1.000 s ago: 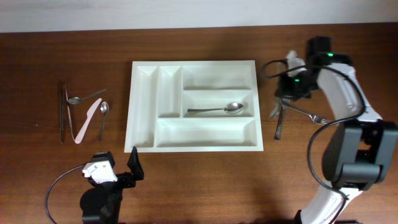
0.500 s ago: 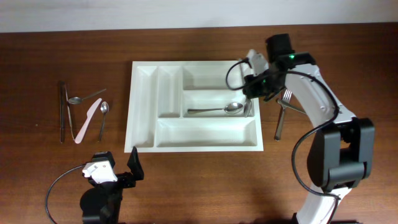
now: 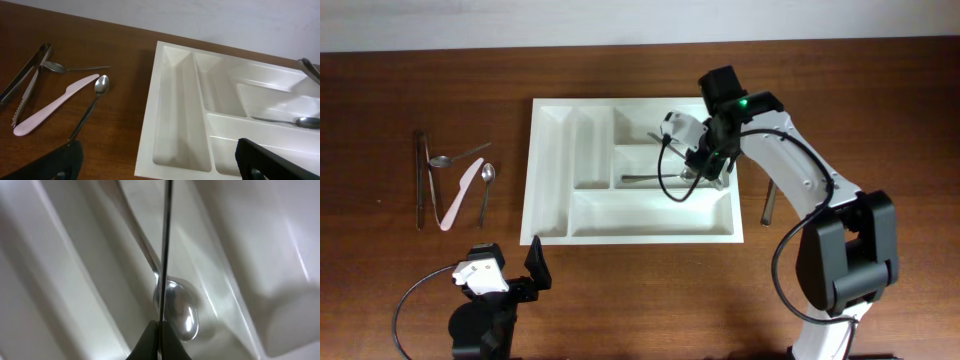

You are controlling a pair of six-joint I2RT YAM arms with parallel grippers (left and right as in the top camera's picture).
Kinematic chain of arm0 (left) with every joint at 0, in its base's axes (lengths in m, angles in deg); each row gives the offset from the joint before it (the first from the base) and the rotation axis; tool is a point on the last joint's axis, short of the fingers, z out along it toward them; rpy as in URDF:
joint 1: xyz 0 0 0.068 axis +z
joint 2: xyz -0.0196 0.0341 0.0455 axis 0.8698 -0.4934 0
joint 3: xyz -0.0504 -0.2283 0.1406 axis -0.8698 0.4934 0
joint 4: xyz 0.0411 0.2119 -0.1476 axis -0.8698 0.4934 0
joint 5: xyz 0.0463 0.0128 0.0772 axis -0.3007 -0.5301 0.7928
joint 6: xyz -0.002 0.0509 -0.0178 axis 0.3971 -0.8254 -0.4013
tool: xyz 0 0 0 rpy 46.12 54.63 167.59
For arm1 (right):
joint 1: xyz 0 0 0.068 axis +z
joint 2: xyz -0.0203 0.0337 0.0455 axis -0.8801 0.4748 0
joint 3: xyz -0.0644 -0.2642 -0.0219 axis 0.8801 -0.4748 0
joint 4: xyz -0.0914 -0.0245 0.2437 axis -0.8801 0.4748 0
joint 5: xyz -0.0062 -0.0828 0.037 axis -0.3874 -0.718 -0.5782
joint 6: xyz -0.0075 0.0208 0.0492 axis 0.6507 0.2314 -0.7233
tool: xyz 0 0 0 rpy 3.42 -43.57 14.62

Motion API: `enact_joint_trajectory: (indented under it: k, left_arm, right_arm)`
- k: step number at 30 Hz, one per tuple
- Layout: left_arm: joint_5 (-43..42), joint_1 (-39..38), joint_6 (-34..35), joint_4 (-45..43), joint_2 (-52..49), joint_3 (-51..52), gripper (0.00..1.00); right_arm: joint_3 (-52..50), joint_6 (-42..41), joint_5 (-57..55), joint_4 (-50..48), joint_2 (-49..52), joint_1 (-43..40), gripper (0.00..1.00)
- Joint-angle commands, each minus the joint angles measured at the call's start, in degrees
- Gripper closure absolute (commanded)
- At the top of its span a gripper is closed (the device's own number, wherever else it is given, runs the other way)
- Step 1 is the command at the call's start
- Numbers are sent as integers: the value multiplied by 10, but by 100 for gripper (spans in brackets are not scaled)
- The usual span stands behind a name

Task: Pack container
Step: 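Carry the second spoon into the tray's middle compartment, then open the right gripper and withdraw it to the right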

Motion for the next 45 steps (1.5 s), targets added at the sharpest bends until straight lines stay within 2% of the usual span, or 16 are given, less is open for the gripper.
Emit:
enact_joint_trajectory:
  k: [1, 9, 20, 21, 23, 27, 28, 30, 31, 32, 35, 37, 39, 40, 45]
  left_arm:
    - [0, 2, -9, 0, 3, 2, 1]
    - [0, 2, -9, 0, 3, 2, 1]
    - [0, 2, -9, 0, 3, 2, 1]
    - [0, 2, -9, 0, 3, 2, 1]
    - [0, 2, -9, 0, 3, 2, 1]
    - [0, 2, -9, 0, 3, 2, 1]
    - [0, 2, -9, 0, 3, 2, 1]
    - [0, 2, -9, 0, 3, 2, 1]
    - [0, 2, -9, 0, 3, 2, 1]
    - [0, 2, -9, 0, 3, 2, 1]
    - [0, 2, -9, 0, 3, 2, 1]
    - [0, 2, -9, 0, 3, 2, 1]
    - [0, 2, -9, 0, 3, 2, 1]
    - [0, 2, -9, 0, 3, 2, 1]
    - [0, 2, -9, 0, 3, 2, 1]
  right_arm:
    - [13, 117, -26, 0, 1, 7, 96]
    - [12, 210, -25, 0, 3, 7, 96]
    - [12, 211, 17, 0, 41, 8, 96]
    - [12, 211, 17, -4, 41, 8, 82]
    - [12, 207, 17, -7, 41, 8, 67]
    - [12, 195, 21, -12, 41, 8, 49]
    - [13, 170, 21, -22, 41, 8, 40]
    - [16, 118, 21, -44, 40, 8, 32]
    - [21, 90, 21, -52, 39, 8, 20]
    - [33, 58, 21, -57, 39, 8, 15]
    - [81, -37, 9, -55, 39, 3, 12]
    - [123, -137, -25, -47, 39, -6, 9]
    - [158, -217, -48, -27, 39, -19, 1]
    - [184, -259, -52, 2, 39, -34, 1]
    - [225, -321, -43, 116, 39, -90, 1]
